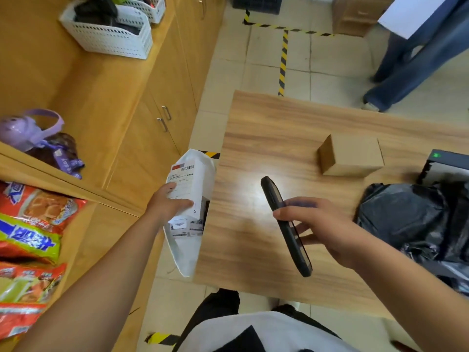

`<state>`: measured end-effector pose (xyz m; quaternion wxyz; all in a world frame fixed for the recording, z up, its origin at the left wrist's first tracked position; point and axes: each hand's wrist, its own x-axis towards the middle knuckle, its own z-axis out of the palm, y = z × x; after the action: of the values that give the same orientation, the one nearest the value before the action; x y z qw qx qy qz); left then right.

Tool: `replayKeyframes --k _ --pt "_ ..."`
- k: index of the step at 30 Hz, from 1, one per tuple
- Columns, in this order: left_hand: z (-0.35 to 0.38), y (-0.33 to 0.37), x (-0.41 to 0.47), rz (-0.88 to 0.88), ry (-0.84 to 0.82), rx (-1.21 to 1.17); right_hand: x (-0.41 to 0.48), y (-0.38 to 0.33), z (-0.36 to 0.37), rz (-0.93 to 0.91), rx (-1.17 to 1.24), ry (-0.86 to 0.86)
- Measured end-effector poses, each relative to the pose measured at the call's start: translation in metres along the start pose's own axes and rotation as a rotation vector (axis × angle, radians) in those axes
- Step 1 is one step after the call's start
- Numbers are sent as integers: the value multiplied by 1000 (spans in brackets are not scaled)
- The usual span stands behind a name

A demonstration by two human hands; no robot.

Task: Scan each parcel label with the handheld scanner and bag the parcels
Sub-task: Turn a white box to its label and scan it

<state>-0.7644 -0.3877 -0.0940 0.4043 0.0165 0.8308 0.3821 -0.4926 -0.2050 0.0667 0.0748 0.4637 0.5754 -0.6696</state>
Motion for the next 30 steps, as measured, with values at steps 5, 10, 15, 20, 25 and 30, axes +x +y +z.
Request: replayKeyframes --k 5,10,15,20,25,30 --pt "5 0 17 27 86 106 -5 8 5 2 76 67" --pt "31 21 -5 236 67 27 -20 18 6 3 143 146" --pt "94 75 -35 521 -138 172 -50 39 -16 21 294 283" --pt "183 137 -47 691 -375 469 -88 65 -46 16 439 435" --pt "266 201 -55 805 -412 754 -120 91 -74 21 511 561" --pt "311 238 -48 845 -323 1025 -143 109 -108 -17 566 581"
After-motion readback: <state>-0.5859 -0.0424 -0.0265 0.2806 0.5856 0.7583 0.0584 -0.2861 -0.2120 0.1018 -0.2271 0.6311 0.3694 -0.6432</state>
